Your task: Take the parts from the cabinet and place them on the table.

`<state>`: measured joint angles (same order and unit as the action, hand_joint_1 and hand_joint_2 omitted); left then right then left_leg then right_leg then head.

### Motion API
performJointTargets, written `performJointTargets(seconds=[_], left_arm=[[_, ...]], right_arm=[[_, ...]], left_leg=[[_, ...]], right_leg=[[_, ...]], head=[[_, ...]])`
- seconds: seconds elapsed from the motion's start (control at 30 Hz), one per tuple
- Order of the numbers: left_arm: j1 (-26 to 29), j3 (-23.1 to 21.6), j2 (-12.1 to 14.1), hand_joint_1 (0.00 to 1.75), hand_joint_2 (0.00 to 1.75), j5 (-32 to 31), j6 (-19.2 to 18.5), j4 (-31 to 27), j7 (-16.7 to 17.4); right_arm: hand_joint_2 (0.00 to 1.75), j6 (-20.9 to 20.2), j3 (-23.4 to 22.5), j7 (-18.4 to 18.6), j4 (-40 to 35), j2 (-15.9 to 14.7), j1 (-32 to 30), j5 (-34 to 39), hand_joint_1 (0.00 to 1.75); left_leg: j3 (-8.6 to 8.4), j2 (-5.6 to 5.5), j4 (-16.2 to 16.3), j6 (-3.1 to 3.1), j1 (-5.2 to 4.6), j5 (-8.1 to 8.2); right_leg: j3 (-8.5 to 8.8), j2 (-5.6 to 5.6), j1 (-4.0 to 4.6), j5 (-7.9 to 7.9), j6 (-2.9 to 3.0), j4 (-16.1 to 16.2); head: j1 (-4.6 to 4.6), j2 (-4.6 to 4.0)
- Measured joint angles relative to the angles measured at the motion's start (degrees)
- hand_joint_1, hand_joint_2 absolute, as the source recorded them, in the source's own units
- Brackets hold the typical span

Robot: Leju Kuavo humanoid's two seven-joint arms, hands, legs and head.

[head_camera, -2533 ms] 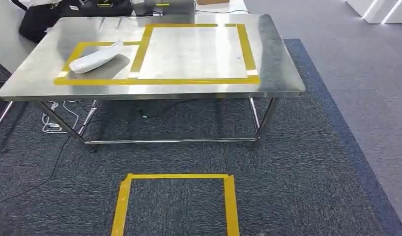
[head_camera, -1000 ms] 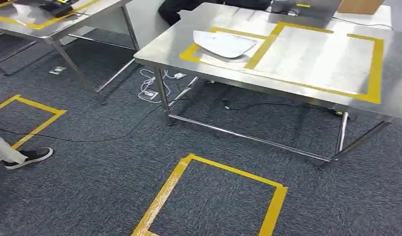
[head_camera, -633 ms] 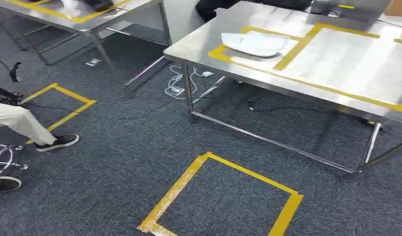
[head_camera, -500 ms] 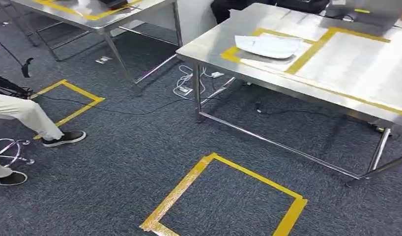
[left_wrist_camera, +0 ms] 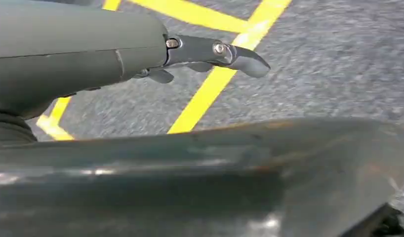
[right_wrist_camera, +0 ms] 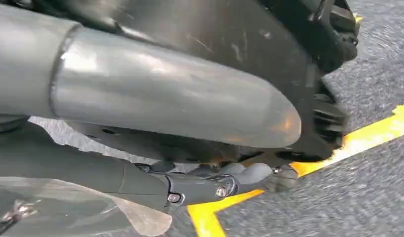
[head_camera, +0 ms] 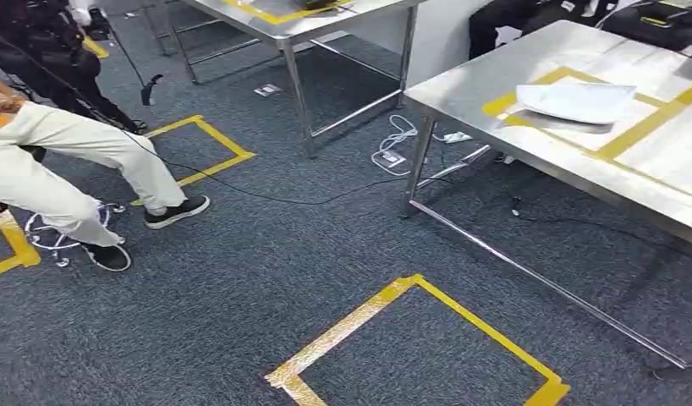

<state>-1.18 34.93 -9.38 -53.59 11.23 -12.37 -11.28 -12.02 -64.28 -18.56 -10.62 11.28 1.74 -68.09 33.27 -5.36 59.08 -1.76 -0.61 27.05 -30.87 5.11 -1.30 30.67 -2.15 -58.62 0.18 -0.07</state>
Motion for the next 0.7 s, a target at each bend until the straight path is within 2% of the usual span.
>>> performJointTargets(seconds=[0.03,0.07,0.1,0.13,0.17,0.2,0.23,0.27,0.3,0.33,0.37,0.4,0.43,0.47,0.5,0.53,0.63,0.67,0.7], left_arm=[[0.0,0.1,0.1,0.0,0.0,0.0,0.0,0.0,0.2],[0.2,0.1,0.1,0.0,0.0,-0.1,-0.1,0.0,0.2],[0.5,0.2,0.1,0.0,0.0,-0.2,-0.1,0.0,0.2],[0.7,0.2,0.2,0.0,0.0,-0.2,-0.1,0.0,0.3],[0.9,0.2,0.2,0.0,0.0,-0.2,-0.1,0.0,0.3],[0.9,0.2,0.2,0.0,0.0,-0.2,-0.1,0.0,0.4],[0.7,0.2,0.2,0.0,0.0,-0.2,-0.1,0.0,0.4],[0.6,0.2,0.2,0.0,0.0,-0.2,-0.1,0.0,0.5],[0.6,0.2,0.2,0.0,0.0,-0.2,-0.1,0.0,0.7],[0.6,0.2,0.2,0.0,0.0,-0.2,0.0,0.0,0.9],[0.9,0.3,0.2,0.0,0.0,0.0,0.0,0.0,1.0],[1.1,0.5,0.2,0.0,0.0,0.0,0.0,0.0,1.0],[1.2,0.6,0.2,0.0,0.0,-0.1,0.0,0.0,0.9],[1.2,0.7,0.3,0.0,0.0,-0.5,0.0,0.0,0.7],[1.0,0.7,0.3,0.0,0.0,-0.6,0.0,0.0,0.4],[0.8,0.7,0.3,0.0,0.0,-0.7,0.0,0.0,0.3],[1.3,0.9,0.3,0.0,0.0,-1.0,0.0,0.0,0.6],[1.4,1.1,0.3,0.0,0.0,-1.0,0.0,0.0,1.0],[1.5,1.2,0.2,0.0,0.0,-1.0,0.1,0.0,1.0]], right_arm=[[0.0,0.2,0.0,0.0,0.0,0.0,0.1,-0.1,0.0],[0.0,0.4,0.0,0.0,0.0,0.0,0.1,-0.2,0.0],[0.0,0.4,0.0,0.0,0.0,0.0,0.2,-0.2,0.0],[0.0,0.5,0.0,0.0,0.0,0.0,0.2,-0.2,0.0],[0.0,0.6,0.0,0.0,0.0,0.1,0.2,-0.2,0.0],[0.0,0.6,0.0,-0.1,0.0,0.1,0.2,-0.2,0.0],[0.0,0.6,0.0,-0.1,0.0,0.2,0.1,-0.2,0.0],[0.0,0.6,0.0,-0.1,0.0,0.2,0.0,-0.2,0.0],[0.0,0.7,0.0,-0.2,0.0,0.2,0.0,-0.2,0.0],[0.0,0.6,0.0,-0.7,0.0,0.2,0.0,-0.2,0.0],[0.0,0.5,0.0,-1.2,0.0,0.3,0.1,-0.6,0.0],[0.0,0.7,0.0,-1.4,0.0,0.3,0.2,-1.3,0.0],[0.0,0.9,0.2,-1.5,0.0,0.5,0.1,-2.1,0.0],[0.0,1.2,0.5,-1.5,0.0,0.5,0.1,-2.8,0.0],[0.0,1.3,0.7,-1.5,0.0,0.5,0.0,-3.2,0.0],[0.0,1.3,0.9,-1.5,0.0,0.5,-0.1,-3.4,0.0],[0.0,1.7,1.0,-0.8,0.0,0.5,-0.1,-3.8,0.0],[0.0,1.9,1.1,-0.5,0.0,0.4,-0.1,-4.0,0.0],[0.0,1.9,1.3,-0.5,0.0,0.4,-0.1,-4.2,0.0]], left_leg=[[0.32,-0.85,0.0,0.28,0.25,-0.15],[0.51,-1.25,-0.1,0.7,0.41,-0.32],[0.57,-1.93,-0.4,1.12,0.62,-0.6],[0.73,-2.51,-0.2,1.39,0.62,-0.67],[0.83,-0.25,0.5,1.51,0.51,0.02],[1.87,2.63,2.8,1.86,0.33,1.78],[3.94,3.9,7.3,2.19,0.45,4.33],[6.09,4.38,12.0,2.4,0.56,6.47],[7.86,4.58,15.9,2.56,0.68,7.86],[8.61,4.66,17.6,2.69,0.84,7.96],[7.94,4.71,16.6,2.72,0.95,6.73],[6.32,4.94,13.4,2.66,0.98,4.63],[3.65,5.51,8.3,2.45,0.97,2.05],[0.71,7.48,2.7,2.03,0.78,-0.18],[-0.46,10.48,0.3,1.81,0.1,0.52],[-0.39,10.06,-0.2,1.37,-0.11,0.51],[0.04,8.26,-0.4,0.78,-0.3,0.42],[-0.62,7.65,-1.2,0.34,0.3,0.0],[-0.71,7.29,-1.3,0.12,0.32,-0.07]], right_leg=[[0.15,-0.44,-0.01,0.07,0.12,0.1],[0.31,-0.96,0.22,0.14,0.37,0.2],[0.64,-1.49,0.43,0.0,0.74,0.2],[0.74,-2.2,0.16,-0.35,1.29,0.5],[0.92,-3.07,0.06,-0.59,1.71,0.8],[1.0,-3.62,0.11,-0.57,2.05,0.9],[0.97,-4.62,0.25,-0.51,2.17,0.8],[0.98,-5.57,0.34,-0.44,2.27,0.8],[0.96,-6.49,0.37,-0.35,2.35,0.8],[0.98,-7.31,0.4,-0.3,2.35,0.8],[1.06,-7.98,0.41,-0.19,2.34,0.8],[1.2,-8.57,0.42,-0.08,2.28,0.8],[1.47,-9.21,0.43,0.07,2.19,0.8],[1.77,-9.85,0.46,0.29,2.0,0.8],[1.67,-10.36,0.78,0.58,1.61,0.8],[1.81,-10.9,0.97,0.83,1.21,0.6],[2.51,-12.67,0.95,0.82,0.5,1.2],[2.07,-11.52,0.75,1.45,-0.03,1.0],[1.69,-8.3,0.6,2.51,-0.09,-0.4]], head=[[-0.07,0.0],[0.02,0.0],[-0.04,-0.02],[-0.04,0.0],[-0.02,0.0],[-0.59,0.0],[-0.61,-0.02],[-0.63,0.0],[-0.59,0.0],[-0.59,0.0],[-0.59,0.0],[-0.63,0.0],[-0.59,0.0],[-0.61,-0.02],[-0.59,0.0],[-0.53,0.0],[-0.52,0.0],[-0.49,0.0],[-0.24,0.0]])
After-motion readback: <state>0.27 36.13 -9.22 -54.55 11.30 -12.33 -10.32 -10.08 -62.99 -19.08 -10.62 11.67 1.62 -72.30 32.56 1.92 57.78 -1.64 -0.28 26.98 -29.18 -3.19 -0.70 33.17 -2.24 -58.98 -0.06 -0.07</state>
